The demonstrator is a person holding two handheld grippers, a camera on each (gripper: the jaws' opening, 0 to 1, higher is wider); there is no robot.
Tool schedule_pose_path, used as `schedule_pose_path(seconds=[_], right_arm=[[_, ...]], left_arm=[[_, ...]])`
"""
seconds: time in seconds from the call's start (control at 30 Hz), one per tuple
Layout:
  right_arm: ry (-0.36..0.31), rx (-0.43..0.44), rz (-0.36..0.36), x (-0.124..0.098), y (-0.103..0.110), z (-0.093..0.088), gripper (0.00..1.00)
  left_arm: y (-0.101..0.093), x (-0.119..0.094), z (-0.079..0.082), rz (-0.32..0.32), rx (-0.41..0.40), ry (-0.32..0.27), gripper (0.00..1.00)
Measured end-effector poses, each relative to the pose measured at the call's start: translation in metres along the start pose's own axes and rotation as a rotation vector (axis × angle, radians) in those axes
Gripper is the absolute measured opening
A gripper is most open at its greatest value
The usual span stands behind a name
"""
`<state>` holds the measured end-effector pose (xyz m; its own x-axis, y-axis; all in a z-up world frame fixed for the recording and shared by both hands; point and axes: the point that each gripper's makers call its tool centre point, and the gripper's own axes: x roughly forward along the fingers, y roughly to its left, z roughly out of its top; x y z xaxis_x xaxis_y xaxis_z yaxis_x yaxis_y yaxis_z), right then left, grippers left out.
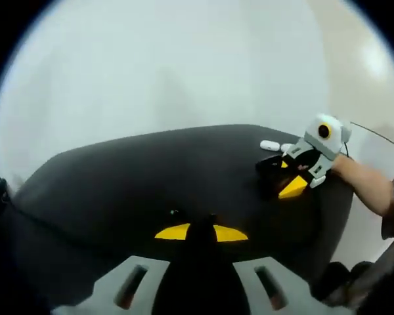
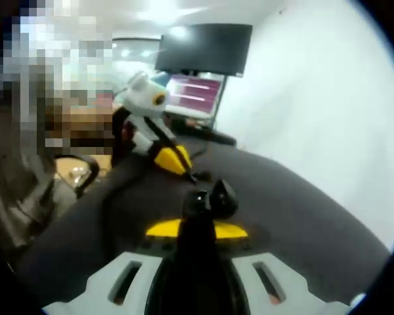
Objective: Pick up three earphones and place each one into its charging case using tactile feedback, ensure that each earphone is properly inserted and securely positioned inside the case.
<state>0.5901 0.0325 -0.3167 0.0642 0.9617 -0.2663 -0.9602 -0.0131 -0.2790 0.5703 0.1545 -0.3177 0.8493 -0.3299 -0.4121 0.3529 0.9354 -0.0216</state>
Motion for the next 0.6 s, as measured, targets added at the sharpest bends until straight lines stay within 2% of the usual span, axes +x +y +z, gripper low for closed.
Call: schedule_pose_path(seconds=[0.13,0.23,0.33,0.47,0.6], right_arm=[[0.0,0.0,0.0,0.0,0.0,0.0,0.18],[0.0,0.001,0.0,0.0,0.0,0.0,0.18],[0.0,0.0,0.001,0.0,0.0,0.0,0.18],[-0.001,-0.001,-0.001,-0.001,0.001,0.0,0.18],[-0.001,-0.002,-0.001,-0.001,0.001,0.0,0.18]], left_arm=[[-0.002,-0.004,-0.006,-0.015,-0.011,0.027,0.14],[-0.009,-0.005,-0.006,-0.029,-0.03,-0.001,0.2],[-0.002,0.001,-0.005,0.062,-0.011,-0.045,0.2],[-0.001,0.008,-0.001,0.12,0.009,-0.076,0.2],[-0.004,0.011,0.003,0.144,-0.005,-0.113,0.18]])
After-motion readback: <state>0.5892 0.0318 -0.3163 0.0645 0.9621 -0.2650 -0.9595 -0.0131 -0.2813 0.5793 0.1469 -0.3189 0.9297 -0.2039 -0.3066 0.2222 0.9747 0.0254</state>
